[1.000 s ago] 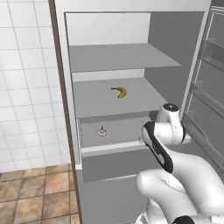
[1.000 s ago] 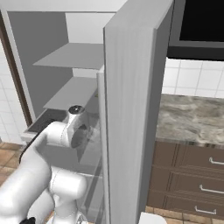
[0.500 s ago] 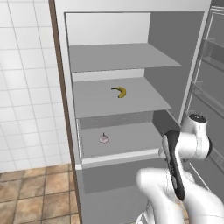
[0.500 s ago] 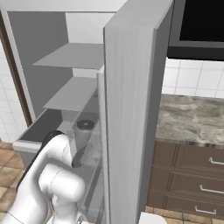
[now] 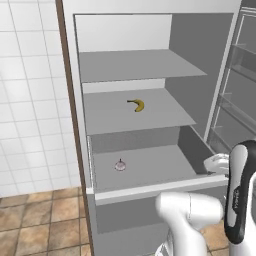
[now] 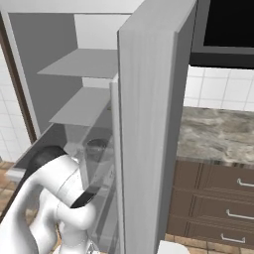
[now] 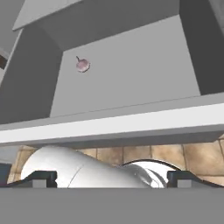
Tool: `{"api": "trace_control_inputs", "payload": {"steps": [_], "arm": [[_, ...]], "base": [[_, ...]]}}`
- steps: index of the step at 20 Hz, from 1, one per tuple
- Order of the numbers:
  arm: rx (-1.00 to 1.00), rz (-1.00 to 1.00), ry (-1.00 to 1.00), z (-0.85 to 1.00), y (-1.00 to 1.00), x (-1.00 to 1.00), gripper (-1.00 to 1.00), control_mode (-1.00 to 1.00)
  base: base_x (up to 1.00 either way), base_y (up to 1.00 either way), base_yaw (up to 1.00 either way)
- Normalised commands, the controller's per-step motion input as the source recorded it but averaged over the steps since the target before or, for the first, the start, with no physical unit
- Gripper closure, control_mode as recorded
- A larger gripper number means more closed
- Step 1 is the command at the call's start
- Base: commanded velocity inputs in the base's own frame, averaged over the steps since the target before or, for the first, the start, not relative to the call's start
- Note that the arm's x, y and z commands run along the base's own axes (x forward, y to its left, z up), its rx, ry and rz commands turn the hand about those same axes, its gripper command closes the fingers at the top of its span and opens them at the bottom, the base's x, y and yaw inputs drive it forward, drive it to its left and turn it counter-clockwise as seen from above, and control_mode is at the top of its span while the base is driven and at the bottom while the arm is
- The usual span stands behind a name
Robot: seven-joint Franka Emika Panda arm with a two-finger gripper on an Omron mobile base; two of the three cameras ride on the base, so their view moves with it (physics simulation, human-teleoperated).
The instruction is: Fully open the fridge drawer.
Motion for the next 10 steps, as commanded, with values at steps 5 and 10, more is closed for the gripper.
{"api": "trace_control_inputs", "payload": {"steps": [5, 10], "arm": [[0.02, -0.04, -0.39, 1.0, 0.45, -0.64, -1.0, -1.0], [-0.02, -0.06, -0.37, 0.72, 0.53, -0.51, -1.0, -1.0]], "base": [[0.0, 0.0, 0.0], [0.0, 0.0, 0.0]]}}
